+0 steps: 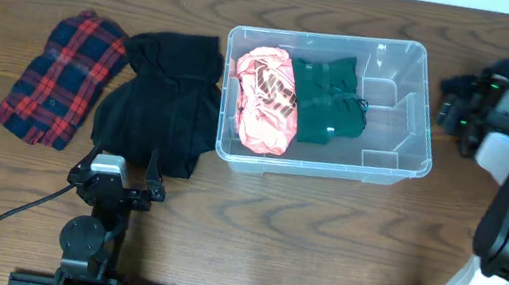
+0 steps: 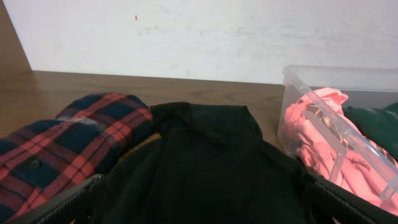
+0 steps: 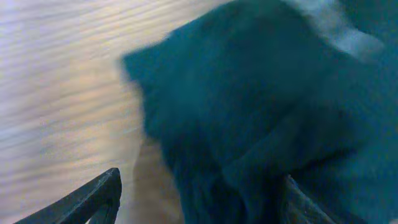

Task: Pack container
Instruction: 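Lower the right gripper onto the black folded garment, then grasp the upper black folded garment with the right gripper, then lift the black garment and carry it left into the bin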

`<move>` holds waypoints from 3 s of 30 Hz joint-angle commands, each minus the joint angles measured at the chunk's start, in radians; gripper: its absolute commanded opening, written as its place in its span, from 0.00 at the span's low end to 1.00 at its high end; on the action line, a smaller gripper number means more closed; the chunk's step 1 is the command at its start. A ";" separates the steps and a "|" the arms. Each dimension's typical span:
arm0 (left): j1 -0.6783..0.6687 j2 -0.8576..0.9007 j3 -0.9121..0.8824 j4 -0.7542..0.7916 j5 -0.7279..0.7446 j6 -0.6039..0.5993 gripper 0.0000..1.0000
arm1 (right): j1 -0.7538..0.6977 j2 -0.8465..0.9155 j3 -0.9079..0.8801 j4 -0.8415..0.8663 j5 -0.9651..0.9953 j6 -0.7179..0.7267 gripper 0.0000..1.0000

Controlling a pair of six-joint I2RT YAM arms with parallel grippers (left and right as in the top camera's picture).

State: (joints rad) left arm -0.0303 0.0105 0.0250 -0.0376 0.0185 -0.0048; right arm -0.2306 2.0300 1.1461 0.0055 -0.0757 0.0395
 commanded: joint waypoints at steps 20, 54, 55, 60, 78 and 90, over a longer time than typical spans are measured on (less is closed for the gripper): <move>-0.006 -0.005 -0.021 -0.033 -0.024 -0.016 0.98 | 0.190 -0.233 -0.032 -0.370 0.054 0.193 0.80; -0.006 -0.005 -0.021 -0.033 -0.024 -0.016 0.98 | -0.130 0.016 -0.032 0.106 -0.022 0.641 0.92; -0.006 -0.005 -0.021 -0.033 -0.024 -0.016 0.98 | -0.128 0.022 -0.032 0.108 -0.023 0.641 0.91; -0.006 -0.005 -0.021 -0.033 -0.024 -0.016 0.98 | -0.109 0.036 -0.032 0.112 -0.018 0.640 0.83; -0.006 -0.005 -0.021 -0.033 -0.024 -0.016 0.98 | -0.103 -0.080 -0.032 0.106 0.010 0.458 0.01; -0.006 -0.005 -0.021 -0.033 -0.024 -0.016 0.98 | -0.010 -0.536 -0.032 -0.043 -0.045 0.295 0.01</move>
State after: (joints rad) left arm -0.0303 0.0105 0.0250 -0.0372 0.0189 -0.0048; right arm -0.2939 1.5936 1.1099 -0.0116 -0.0856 0.4049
